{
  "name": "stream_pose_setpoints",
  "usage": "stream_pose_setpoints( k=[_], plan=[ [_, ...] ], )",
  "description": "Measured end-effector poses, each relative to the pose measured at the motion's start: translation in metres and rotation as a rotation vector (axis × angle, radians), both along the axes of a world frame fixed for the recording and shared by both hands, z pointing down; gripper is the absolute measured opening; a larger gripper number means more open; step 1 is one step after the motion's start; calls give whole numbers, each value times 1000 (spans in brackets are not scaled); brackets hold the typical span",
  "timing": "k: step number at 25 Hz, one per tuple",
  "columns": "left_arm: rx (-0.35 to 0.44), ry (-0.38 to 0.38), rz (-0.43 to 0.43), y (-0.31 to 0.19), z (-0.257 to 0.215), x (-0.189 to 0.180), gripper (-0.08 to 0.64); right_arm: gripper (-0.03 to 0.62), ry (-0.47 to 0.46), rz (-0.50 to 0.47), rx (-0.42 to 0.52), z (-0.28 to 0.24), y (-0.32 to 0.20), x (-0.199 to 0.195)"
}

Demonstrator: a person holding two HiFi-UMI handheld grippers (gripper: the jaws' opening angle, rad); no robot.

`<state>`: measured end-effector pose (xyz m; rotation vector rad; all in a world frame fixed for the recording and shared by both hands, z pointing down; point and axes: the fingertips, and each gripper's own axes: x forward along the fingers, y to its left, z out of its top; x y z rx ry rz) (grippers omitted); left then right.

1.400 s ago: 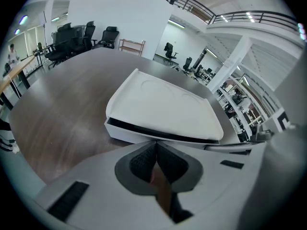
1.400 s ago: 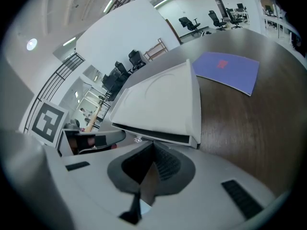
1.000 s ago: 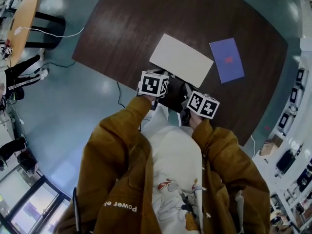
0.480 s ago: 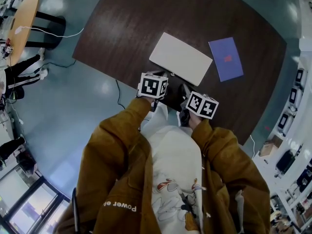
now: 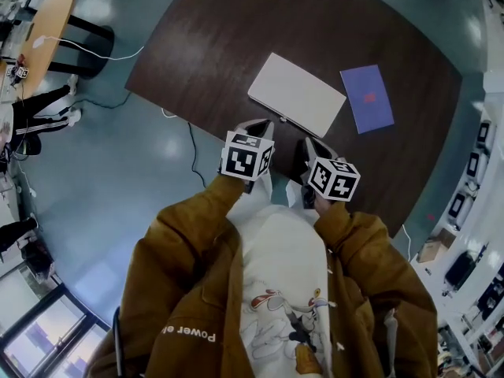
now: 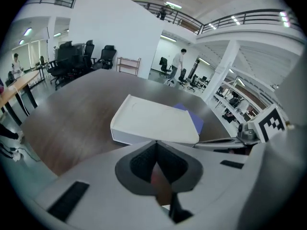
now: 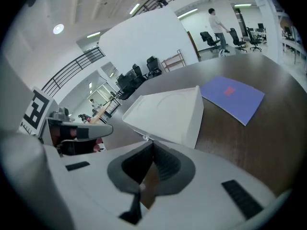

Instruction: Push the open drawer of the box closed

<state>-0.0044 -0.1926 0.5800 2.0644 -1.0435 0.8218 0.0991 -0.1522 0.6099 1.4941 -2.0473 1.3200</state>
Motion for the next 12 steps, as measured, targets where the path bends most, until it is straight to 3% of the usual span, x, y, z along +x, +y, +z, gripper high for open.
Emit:
stream_pose_setpoints(
  k=[6,12],
  plan=[
    [112,17,-5,27,-41,2,6,6,67,-82,131,-36,7,2],
    [148,56,-37,56,-74,-5,6,6,113,-156,224,-73,17,-2]
  ],
)
